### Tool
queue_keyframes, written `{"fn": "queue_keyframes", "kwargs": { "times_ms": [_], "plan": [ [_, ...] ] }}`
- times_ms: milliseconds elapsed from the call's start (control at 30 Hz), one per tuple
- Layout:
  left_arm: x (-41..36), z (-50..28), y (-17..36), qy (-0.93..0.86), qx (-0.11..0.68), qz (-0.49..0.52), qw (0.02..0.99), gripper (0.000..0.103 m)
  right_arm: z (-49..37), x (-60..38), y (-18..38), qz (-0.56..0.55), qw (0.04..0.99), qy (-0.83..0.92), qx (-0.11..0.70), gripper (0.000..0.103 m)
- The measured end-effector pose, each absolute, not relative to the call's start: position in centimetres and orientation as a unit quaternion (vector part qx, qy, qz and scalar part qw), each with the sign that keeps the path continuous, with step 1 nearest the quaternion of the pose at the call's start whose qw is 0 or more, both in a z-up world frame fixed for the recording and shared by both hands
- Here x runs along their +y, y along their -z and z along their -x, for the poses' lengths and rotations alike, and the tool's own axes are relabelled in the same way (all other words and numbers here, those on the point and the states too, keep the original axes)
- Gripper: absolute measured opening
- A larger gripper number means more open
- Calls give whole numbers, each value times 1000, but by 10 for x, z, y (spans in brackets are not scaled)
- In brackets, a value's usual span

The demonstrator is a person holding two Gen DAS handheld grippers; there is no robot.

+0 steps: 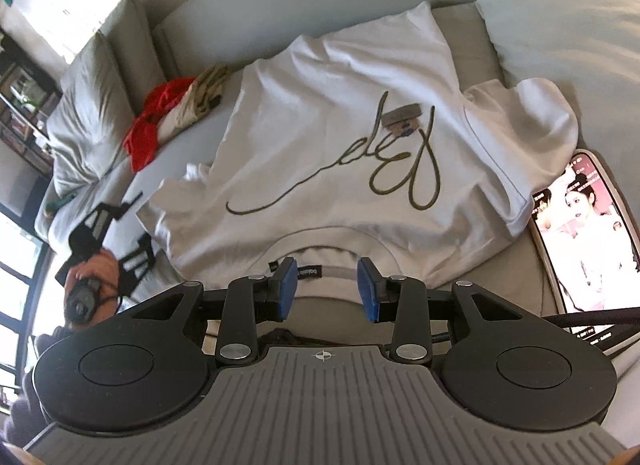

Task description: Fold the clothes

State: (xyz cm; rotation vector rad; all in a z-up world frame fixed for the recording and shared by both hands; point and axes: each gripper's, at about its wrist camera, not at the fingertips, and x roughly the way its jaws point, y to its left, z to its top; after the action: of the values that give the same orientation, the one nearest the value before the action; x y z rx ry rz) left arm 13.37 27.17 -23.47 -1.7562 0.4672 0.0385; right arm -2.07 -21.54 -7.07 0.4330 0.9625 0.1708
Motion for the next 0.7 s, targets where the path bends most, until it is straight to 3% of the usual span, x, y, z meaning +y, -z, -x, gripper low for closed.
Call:
{"fn": "queue_keyframes", "kwargs": {
  "times_ms": [33, 100, 133, 167, 400, 700],
  "plan": [
    [273, -145, 235, -16, 216, 758, 615, 38, 21, -215, 71, -205, 860, -82, 460, 40],
    [273, -143, 229, -27, 248, 739, 626, 19, 21, -215, 72, -203, 859, -82, 462, 40],
    [274, -145, 224, -40, 263, 723, 638, 3, 22, -215, 72, -201, 859, -80, 464, 40],
    [275, -145, 216, -53, 265, 701, 660, 0, 23, -215, 72, -200, 859, -79, 464, 41],
    [285, -116, 158, -110, 222, 558, 792, 0, 21, -220, 79, -205, 854, -79, 471, 41],
    [292, -93, 165, -195, 259, 452, 831, 4, 19, -236, 98, -226, 832, -60, 502, 45]
  ]
}}
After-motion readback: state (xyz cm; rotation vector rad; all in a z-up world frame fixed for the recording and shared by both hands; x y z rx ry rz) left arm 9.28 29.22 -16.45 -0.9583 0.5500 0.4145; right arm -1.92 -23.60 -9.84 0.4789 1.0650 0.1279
